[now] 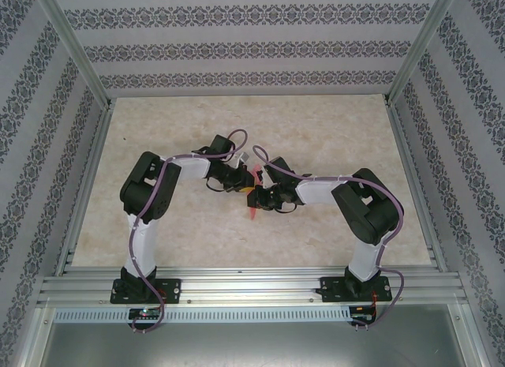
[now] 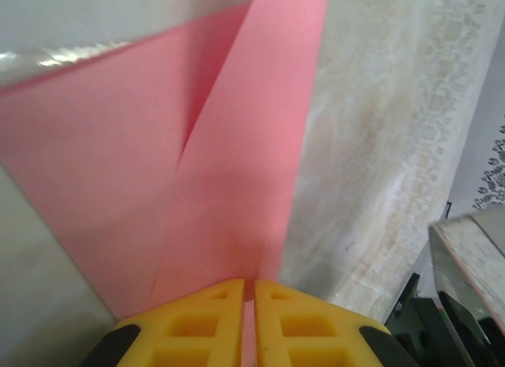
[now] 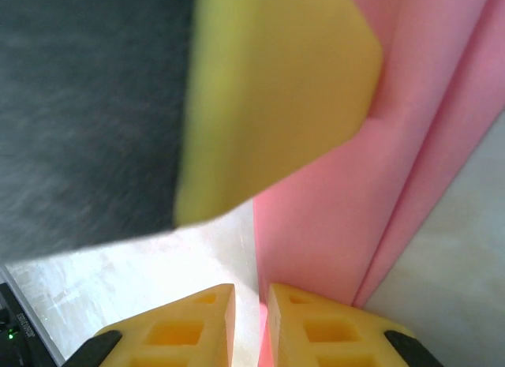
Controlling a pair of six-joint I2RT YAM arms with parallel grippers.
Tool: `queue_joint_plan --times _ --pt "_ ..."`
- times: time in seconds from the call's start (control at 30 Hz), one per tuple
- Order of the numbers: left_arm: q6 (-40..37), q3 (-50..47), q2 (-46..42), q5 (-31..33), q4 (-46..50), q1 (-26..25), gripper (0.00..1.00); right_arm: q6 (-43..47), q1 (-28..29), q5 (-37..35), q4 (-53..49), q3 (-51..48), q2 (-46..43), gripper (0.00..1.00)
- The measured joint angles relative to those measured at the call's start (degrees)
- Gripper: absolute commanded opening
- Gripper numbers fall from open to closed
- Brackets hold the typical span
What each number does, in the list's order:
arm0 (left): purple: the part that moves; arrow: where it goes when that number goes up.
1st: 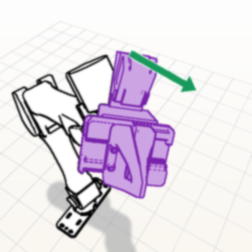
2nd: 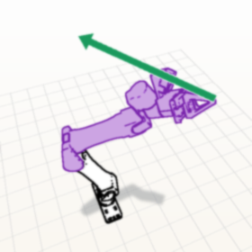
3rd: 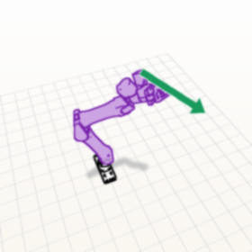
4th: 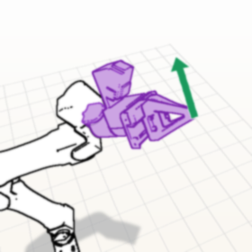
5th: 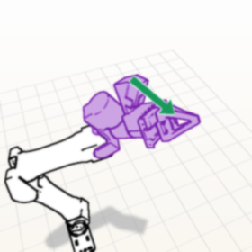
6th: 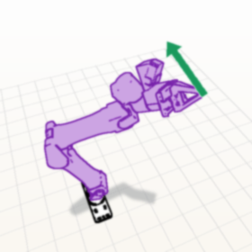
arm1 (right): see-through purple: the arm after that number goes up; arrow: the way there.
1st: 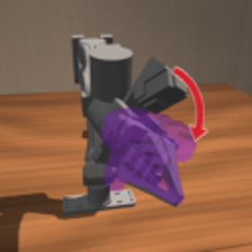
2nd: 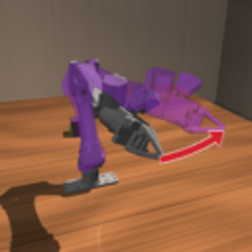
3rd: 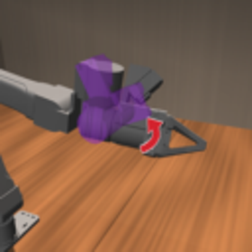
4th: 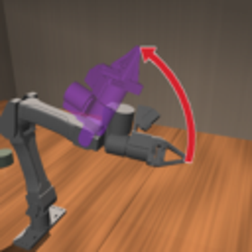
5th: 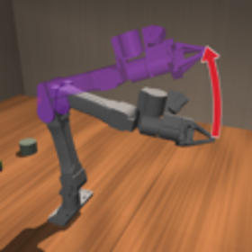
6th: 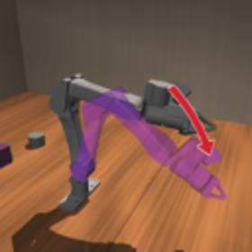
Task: Fold a paper plane with a square sheet of paper (fold left side to right side)
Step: Fold the wing for the fifth time at the center of the table.
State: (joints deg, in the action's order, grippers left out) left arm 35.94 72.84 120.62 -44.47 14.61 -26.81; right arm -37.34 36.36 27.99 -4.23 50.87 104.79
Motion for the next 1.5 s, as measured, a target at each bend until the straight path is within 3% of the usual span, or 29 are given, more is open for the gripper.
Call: queue_joint_plan --times 0.73,1.0,1.2,1.5 --pt "-0.07 3.23 1.77 1.88 4.13 -0.59 0.07 0.83 3.15 -5.60 1.09 -2.64 -3.30 0.22" --pt "-0.13 3.26 1.77 1.86 4.13 -0.59 0.07 -1.90 4.15 -7.13 -2.01 -6.95 -12.37 0.32" --pt "-0.72 3.26 1.77 1.81 4.15 -0.59 0.07 -5.53 4.15 -8.24 1.25 -11.41 -18.86 0.31" --pt "-1.20 3.58 1.99 1.68 4.35 -0.59 0.07 -10.51 5.27 -7.74 8.52 -14.32 -13.51 0.29"
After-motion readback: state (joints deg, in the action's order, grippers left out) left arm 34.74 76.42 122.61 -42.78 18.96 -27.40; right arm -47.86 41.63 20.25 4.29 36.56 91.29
